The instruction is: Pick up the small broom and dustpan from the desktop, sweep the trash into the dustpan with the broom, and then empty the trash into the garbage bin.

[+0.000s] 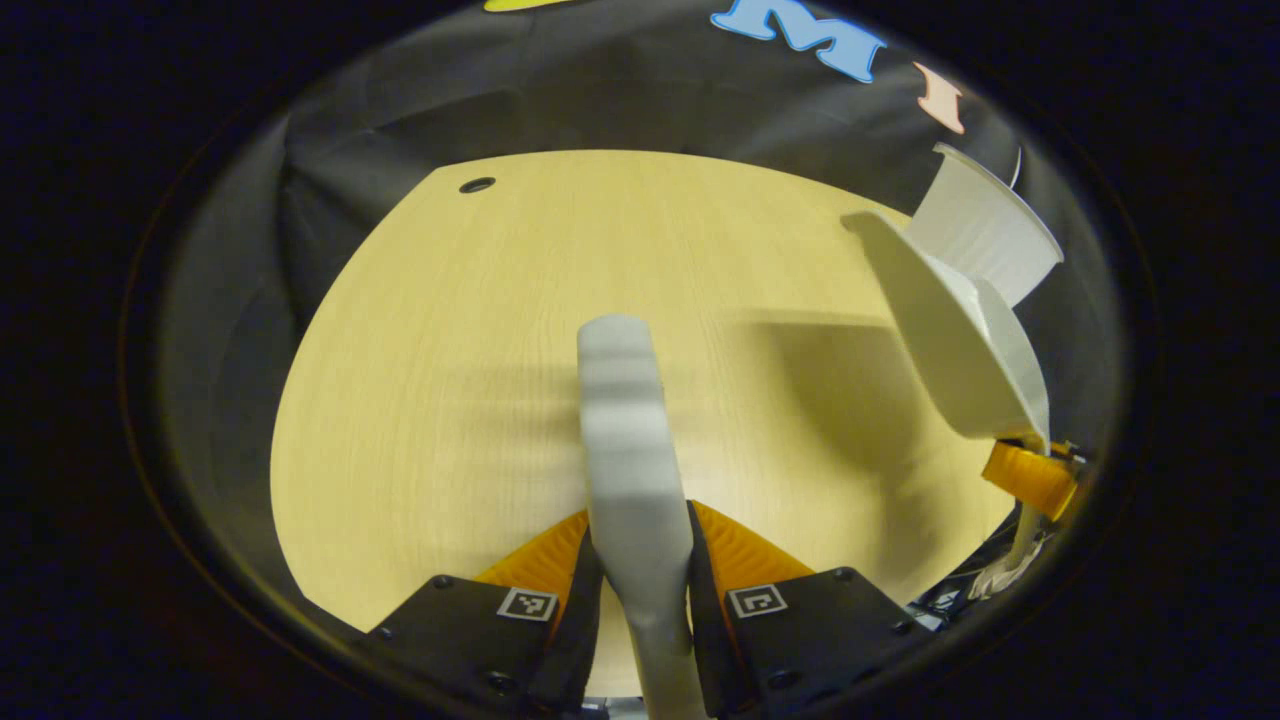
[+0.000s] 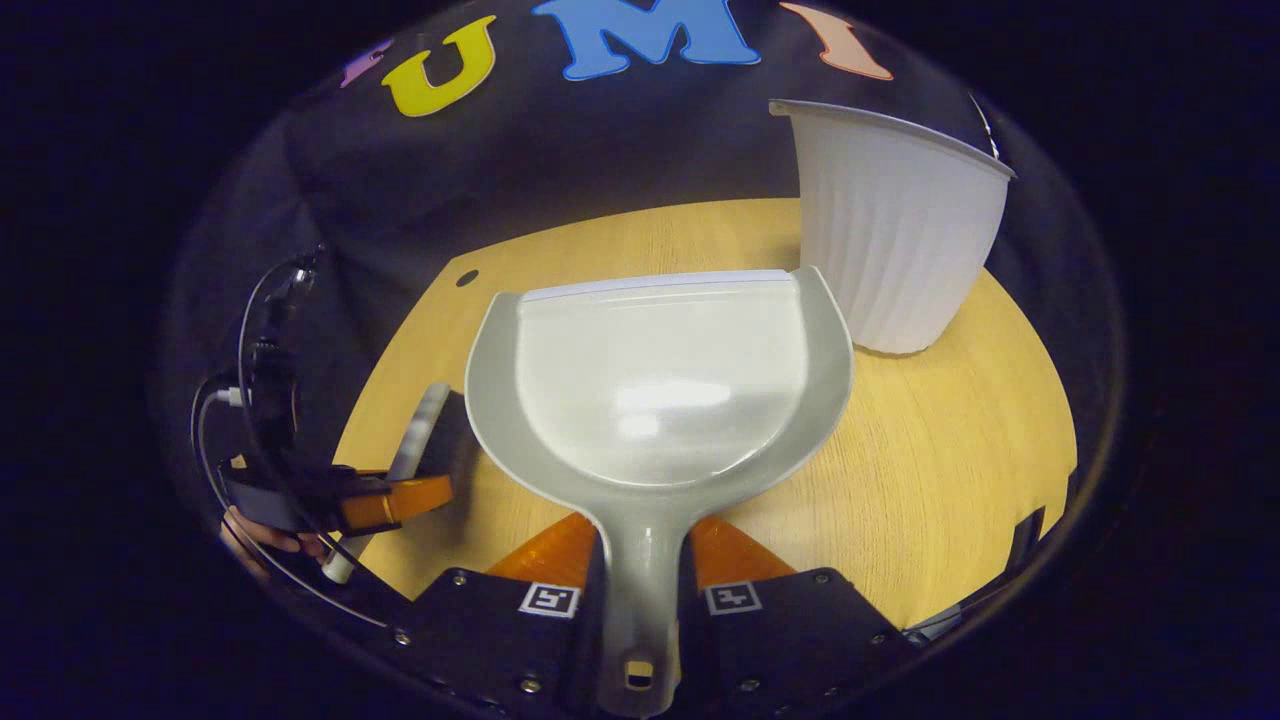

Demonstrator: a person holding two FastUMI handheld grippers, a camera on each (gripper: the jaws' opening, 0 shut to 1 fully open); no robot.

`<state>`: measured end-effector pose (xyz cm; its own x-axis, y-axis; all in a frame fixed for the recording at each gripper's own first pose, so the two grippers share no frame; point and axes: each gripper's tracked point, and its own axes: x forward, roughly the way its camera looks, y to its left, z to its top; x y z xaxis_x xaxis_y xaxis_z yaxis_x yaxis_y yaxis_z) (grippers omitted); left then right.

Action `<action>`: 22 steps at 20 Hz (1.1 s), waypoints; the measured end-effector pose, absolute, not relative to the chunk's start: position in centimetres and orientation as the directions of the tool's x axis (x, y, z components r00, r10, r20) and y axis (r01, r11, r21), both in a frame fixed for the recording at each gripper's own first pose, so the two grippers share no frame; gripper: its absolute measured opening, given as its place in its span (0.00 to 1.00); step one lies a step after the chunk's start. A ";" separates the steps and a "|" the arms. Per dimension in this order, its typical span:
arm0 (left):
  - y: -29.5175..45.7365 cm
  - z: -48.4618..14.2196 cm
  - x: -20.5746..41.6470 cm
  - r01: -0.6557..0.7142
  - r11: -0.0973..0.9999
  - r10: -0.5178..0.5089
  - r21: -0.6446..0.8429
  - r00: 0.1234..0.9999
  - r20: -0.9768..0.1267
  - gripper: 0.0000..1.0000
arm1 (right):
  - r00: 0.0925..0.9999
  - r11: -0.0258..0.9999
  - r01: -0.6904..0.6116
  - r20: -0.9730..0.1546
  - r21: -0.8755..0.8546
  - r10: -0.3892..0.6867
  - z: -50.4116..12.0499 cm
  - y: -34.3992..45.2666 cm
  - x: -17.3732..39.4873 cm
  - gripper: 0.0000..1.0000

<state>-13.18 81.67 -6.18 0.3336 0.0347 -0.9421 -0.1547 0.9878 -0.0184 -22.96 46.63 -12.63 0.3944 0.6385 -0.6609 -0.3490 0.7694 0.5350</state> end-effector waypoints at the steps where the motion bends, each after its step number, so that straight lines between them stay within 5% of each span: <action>1: 81.8 -6.1 -13.2 -0.154 0.988 0.039 -0.013 0.329 -0.944 0.48 | 0.386 0.778 -0.345 -0.675 0.526 0.628 -13.2 46.8 -23.2 0.31; 22: 81.9 -8.7 -12.8 -0.167 0.986 0.053 0.008 0.267 -0.962 0.51 | 0.267 0.817 -0.289 -0.777 0.500 0.570 -16.2 47.3 -25.0 0.34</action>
